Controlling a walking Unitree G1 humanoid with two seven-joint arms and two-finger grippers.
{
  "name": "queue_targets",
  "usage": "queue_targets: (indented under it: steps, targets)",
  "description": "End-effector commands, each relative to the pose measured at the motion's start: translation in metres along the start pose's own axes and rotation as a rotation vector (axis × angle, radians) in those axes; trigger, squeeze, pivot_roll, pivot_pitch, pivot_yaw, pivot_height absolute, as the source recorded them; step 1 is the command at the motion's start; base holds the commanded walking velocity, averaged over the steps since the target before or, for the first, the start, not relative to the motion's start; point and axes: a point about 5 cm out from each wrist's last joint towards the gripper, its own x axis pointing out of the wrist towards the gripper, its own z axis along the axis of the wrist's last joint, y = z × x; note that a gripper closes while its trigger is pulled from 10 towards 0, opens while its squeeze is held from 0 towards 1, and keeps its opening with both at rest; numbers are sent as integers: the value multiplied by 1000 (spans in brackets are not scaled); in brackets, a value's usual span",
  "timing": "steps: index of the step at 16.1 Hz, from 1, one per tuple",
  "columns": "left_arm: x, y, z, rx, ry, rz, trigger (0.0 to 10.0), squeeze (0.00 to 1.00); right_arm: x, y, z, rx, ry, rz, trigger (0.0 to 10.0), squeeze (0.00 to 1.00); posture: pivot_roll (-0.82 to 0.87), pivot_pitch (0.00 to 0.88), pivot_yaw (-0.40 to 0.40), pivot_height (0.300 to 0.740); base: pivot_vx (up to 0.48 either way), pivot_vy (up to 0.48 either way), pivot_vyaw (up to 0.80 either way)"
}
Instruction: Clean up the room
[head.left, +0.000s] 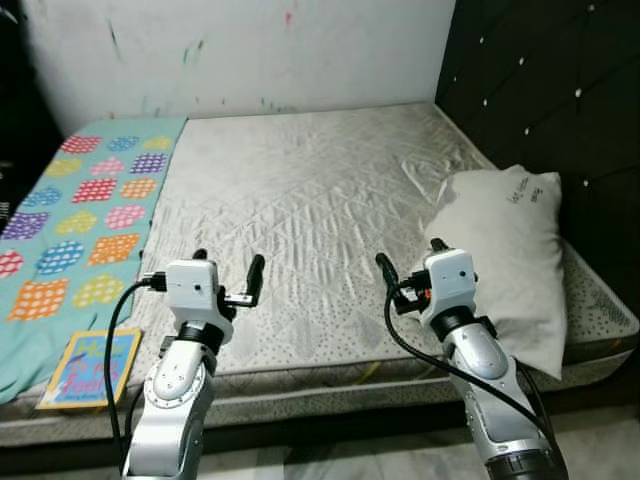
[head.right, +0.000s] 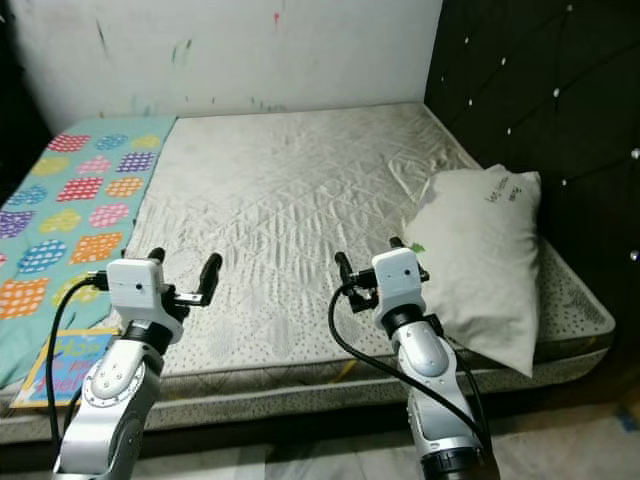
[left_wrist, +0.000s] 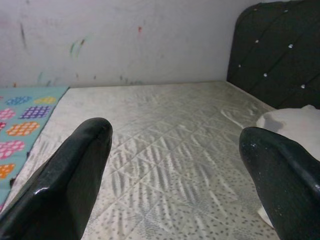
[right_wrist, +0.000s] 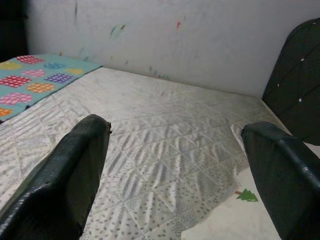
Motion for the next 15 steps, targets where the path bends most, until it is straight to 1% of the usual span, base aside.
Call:
queue_targets:
  steps: [1, 5, 15]
  targets:
    - [0, 5, 3, 5, -15, 9, 10000, 0, 4, 6, 6, -5, -25, 20, 10000, 0, -134, 0, 56, 740, 0, 0, 0]
    - [0, 3, 5, -6, -32, -28, 10000, 0, 4, 6, 6, -16, -28, 21, 10000, 0, -134, 0, 59, 740, 0, 0, 0]
    - [1, 0, 6, -21, -40, -54, 10000, 0, 7, 5, 7, -8, -39, 13, 10000, 0, -129, 0, 60, 740, 290, 0, 0]
